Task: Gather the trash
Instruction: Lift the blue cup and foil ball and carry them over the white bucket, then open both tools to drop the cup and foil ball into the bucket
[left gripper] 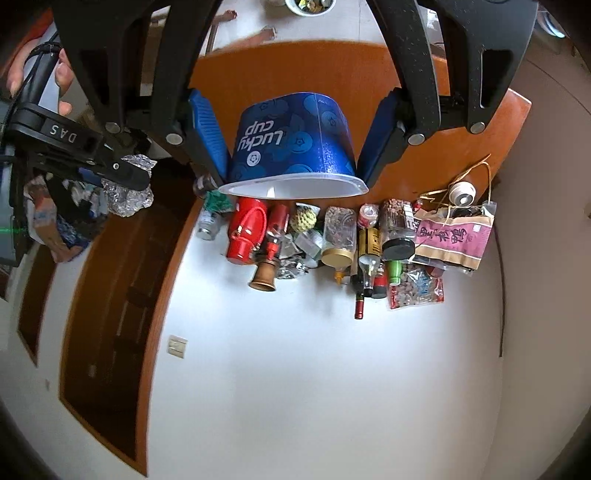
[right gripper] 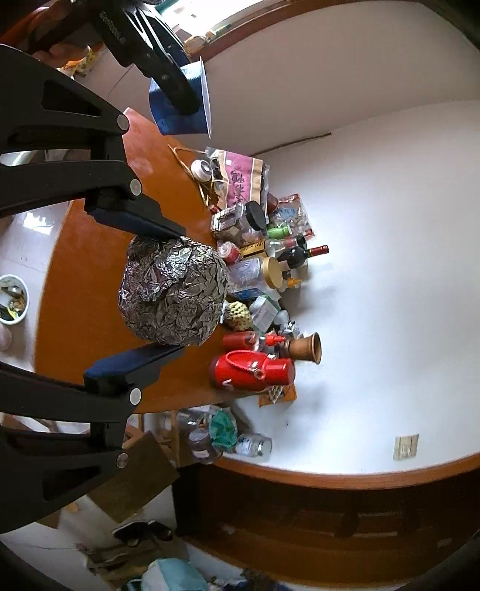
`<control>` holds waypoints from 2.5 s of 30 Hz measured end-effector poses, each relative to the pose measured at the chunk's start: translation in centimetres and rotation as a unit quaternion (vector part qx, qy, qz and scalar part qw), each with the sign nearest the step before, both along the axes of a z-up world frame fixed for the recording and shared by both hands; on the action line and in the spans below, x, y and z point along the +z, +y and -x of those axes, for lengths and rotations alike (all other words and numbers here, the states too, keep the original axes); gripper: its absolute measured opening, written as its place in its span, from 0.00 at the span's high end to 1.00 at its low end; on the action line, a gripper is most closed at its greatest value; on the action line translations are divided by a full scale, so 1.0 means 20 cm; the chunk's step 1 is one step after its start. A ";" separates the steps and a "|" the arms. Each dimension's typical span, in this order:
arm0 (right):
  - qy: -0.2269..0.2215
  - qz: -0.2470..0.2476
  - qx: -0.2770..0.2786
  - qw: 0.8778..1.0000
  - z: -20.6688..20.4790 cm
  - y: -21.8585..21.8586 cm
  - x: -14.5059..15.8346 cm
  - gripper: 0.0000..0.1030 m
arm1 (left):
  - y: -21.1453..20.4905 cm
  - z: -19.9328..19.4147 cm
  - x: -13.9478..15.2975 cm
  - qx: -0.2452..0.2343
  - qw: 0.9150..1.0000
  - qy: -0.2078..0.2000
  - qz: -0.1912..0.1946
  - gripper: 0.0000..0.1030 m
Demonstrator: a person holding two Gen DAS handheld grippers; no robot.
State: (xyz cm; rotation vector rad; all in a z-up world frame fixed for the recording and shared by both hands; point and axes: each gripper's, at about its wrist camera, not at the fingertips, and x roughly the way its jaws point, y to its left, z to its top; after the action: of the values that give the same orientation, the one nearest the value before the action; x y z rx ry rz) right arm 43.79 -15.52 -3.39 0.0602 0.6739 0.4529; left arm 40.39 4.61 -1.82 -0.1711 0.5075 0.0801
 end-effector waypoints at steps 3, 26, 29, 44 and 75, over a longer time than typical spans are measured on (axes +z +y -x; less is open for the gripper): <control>0.010 -0.009 -0.017 1.000 0.17 0.01 -0.02 0.50 | 0.02 0.16 -0.02 -0.013 1.000 0.004 -0.001 0.34; 0.098 0.024 -0.048 0.994 0.80 0.03 -0.31 0.50 | 0.02 0.81 -0.34 -0.057 0.993 0.095 0.029 0.34; 0.111 0.033 -0.028 0.993 0.73 0.04 -0.39 0.50 | 0.01 0.77 -0.43 -0.043 0.992 0.116 0.030 0.34; 0.180 0.070 0.015 0.981 0.48 0.04 -1.09 0.50 | 0.00 0.46 -1.30 -0.004 0.969 0.242 0.058 0.34; 0.357 0.068 0.016 0.932 0.29 0.03 -2.04 0.39 | -0.02 0.21 -2.49 -0.016 0.910 0.403 0.101 0.34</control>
State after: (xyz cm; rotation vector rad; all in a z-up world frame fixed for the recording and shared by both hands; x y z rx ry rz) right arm 38.01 -14.83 -44.21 0.0837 1.4235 0.4117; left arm 36.10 4.15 -51.66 -0.3356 1.3488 0.0626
